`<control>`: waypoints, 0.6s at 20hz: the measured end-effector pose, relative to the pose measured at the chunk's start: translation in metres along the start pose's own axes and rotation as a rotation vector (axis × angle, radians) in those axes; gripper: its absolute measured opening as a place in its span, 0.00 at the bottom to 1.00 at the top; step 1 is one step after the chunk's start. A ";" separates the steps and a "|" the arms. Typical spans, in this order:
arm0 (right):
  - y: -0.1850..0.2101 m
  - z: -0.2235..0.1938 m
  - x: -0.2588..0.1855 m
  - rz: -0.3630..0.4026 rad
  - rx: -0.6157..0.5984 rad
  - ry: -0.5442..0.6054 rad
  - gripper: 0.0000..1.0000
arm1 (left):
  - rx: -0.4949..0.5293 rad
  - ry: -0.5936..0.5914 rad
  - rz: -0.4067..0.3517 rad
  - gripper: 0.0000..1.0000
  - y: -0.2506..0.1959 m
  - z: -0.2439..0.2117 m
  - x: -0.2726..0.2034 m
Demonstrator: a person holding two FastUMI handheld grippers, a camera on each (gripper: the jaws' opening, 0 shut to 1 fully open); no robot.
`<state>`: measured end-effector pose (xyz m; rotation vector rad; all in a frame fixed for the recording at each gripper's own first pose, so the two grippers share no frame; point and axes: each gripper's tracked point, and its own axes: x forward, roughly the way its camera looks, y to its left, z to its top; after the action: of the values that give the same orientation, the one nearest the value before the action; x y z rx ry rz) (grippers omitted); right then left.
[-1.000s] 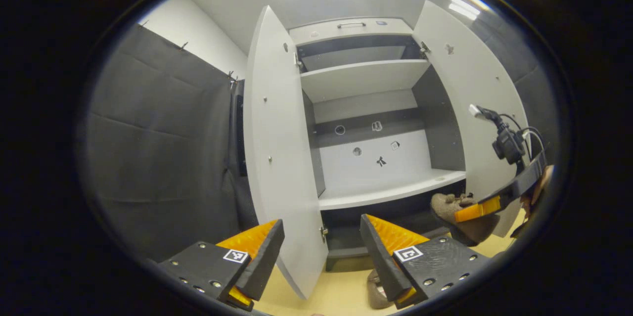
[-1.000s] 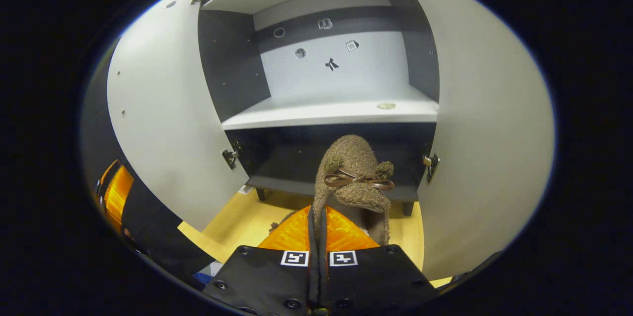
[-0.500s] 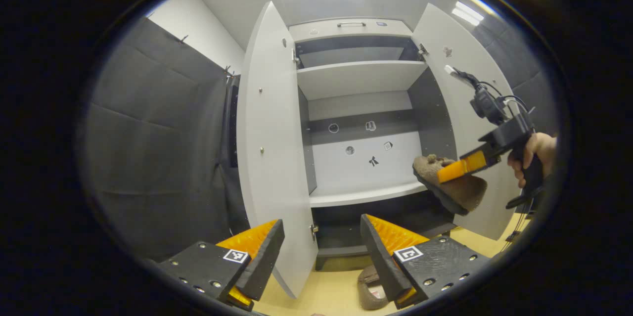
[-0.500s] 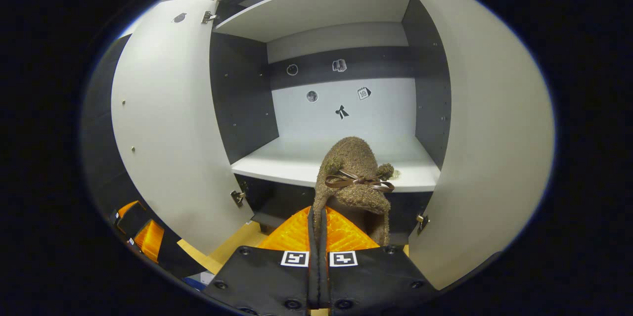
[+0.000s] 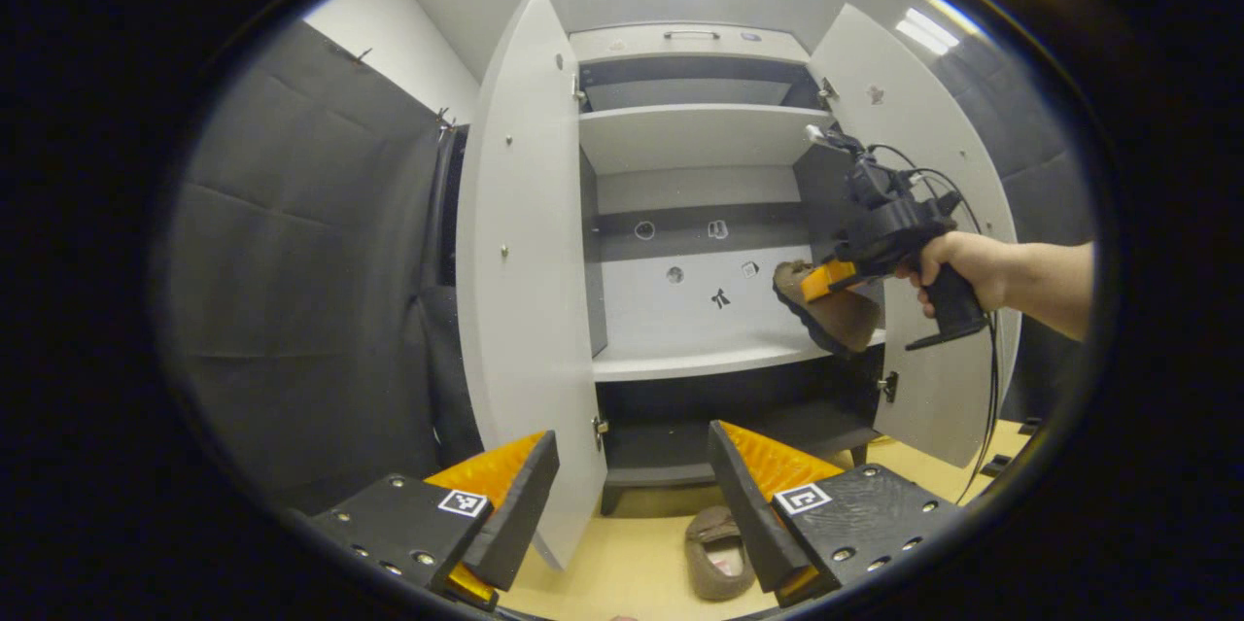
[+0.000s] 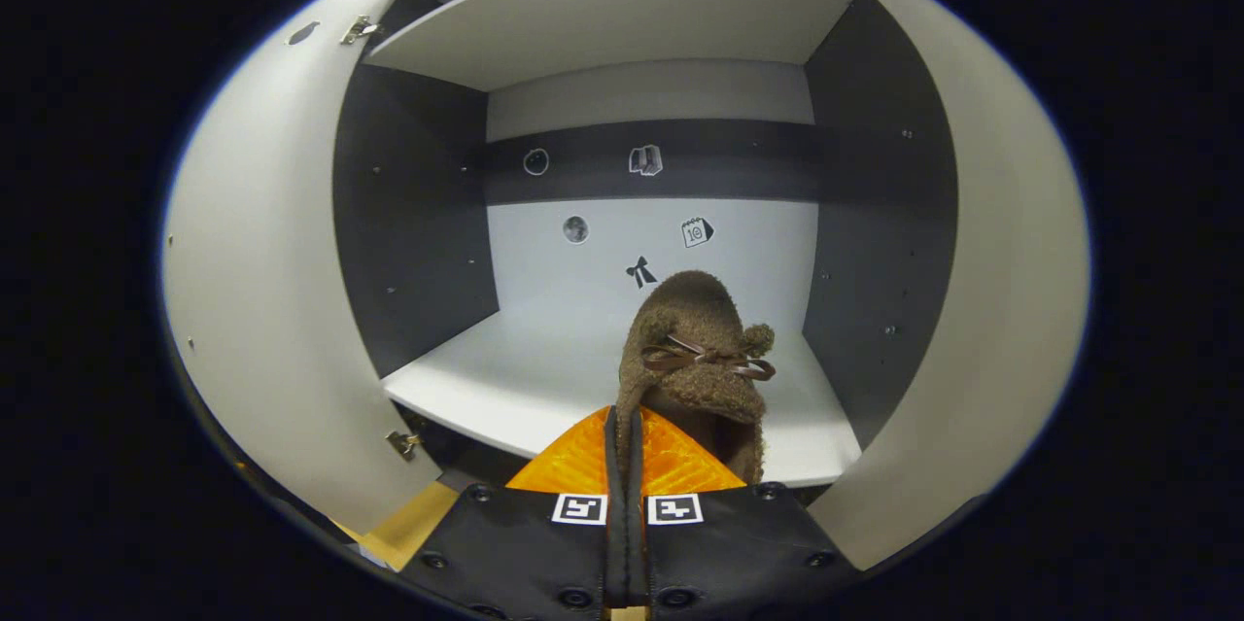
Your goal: Grab one shoe with the right hand and put it into the shoe cabinet, grab the other shoe with the left hand and put it into the shoe cabinet; then close the right door with the right hand and the left door with the left hand.
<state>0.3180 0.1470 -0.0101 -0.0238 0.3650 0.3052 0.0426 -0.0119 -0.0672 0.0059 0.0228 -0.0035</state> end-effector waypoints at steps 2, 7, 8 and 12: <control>-0.005 0.007 0.022 -0.019 -0.015 0.009 0.01 | -0.004 0.005 0.008 0.98 0.003 -0.002 0.000; -0.020 0.020 0.058 -0.084 -0.076 0.032 0.02 | -0.003 0.039 -0.001 0.98 0.002 -0.014 0.005; -0.022 0.020 0.060 -0.101 -0.098 0.028 0.02 | 0.000 0.050 -0.009 0.98 -0.001 -0.018 0.006; -0.024 0.043 0.048 -0.144 -0.131 -0.084 0.60 | -0.021 0.099 -0.066 0.98 -0.016 -0.041 0.019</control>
<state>0.3828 0.1412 0.0124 -0.1645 0.2583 0.1862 0.0609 -0.0277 -0.1090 -0.0159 0.1217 -0.0694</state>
